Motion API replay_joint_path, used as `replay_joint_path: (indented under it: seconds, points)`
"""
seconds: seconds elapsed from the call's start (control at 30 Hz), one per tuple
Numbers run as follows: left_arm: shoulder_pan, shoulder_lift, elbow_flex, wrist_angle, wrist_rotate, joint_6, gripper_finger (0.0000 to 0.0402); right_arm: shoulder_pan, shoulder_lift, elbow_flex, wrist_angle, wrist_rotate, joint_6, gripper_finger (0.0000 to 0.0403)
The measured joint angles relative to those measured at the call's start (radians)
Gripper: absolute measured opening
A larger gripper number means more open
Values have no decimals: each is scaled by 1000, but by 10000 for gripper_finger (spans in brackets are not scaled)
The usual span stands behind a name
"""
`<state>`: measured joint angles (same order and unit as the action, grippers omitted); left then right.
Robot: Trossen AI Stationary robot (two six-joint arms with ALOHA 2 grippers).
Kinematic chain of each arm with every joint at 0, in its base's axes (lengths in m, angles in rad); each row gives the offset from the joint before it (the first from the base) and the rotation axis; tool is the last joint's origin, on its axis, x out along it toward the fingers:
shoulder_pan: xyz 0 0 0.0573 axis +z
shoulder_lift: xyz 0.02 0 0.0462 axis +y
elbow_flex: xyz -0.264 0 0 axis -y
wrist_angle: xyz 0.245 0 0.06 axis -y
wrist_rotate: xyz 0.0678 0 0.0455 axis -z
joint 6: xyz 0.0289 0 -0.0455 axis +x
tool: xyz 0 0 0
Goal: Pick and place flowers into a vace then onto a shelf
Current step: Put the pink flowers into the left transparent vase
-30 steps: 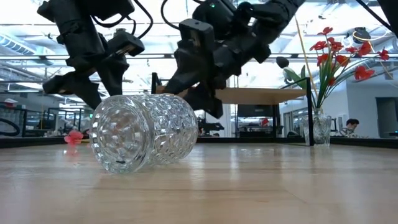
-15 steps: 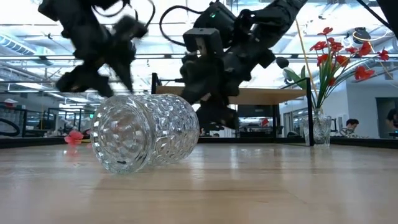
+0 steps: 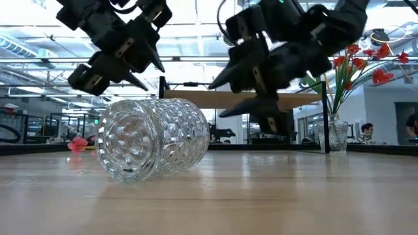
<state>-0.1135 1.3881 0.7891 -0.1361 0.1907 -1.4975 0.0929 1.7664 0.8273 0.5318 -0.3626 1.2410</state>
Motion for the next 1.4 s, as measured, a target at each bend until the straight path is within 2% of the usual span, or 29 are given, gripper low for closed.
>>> replay_joint_path:
  seconds: [0.13, 0.23, 0.3, 0.4, 0.6, 0.73, 0.87, 0.97, 1.07, 1.17, 1.27, 1.4]
  points:
    - [0, 38, 0, 112, 8, -61, 177, 1, -1, -58, 24, -15, 85, 171]
    - [-1, 80, 2, 130, 77, -101, 195, 8, 9, -68, 53, -31, 94, 171]
    - [-12, 116, 2, 132, 125, -114, 214, 15, 15, -66, 84, -32, 92, 171]
    - [-30, 151, 0, 154, 142, -134, 254, 28, 33, -64, 130, -8, 100, 171]
    - [-63, 189, 1, 282, 98, -157, 334, 74, 58, -70, 160, 22, 183, 171]
    - [-70, 236, 2, 302, 112, -164, 357, 99, 139, -70, 306, 49, 252, 171]
    - [-72, 294, 1, 329, 148, -163, 351, 102, 234, -47, 461, 55, 343, 171]
    - [-79, 323, 1, 369, 177, -162, 339, 104, 288, -25, 550, 63, 354, 171]
    - [-80, 332, 1, 387, 202, -151, 323, 105, 315, -2, 569, 51, 360, 171]
    - [-86, 332, 1, 379, 197, -114, 298, 105, 324, 16, 561, 53, 352, 171]
    - [-85, 340, 1, 360, 162, -88, 264, 103, 331, 34, 563, 124, 323, 171]
    - [-80, 338, 0, 339, 152, -82, 223, 91, 322, 24, 599, 114, 357, 167]
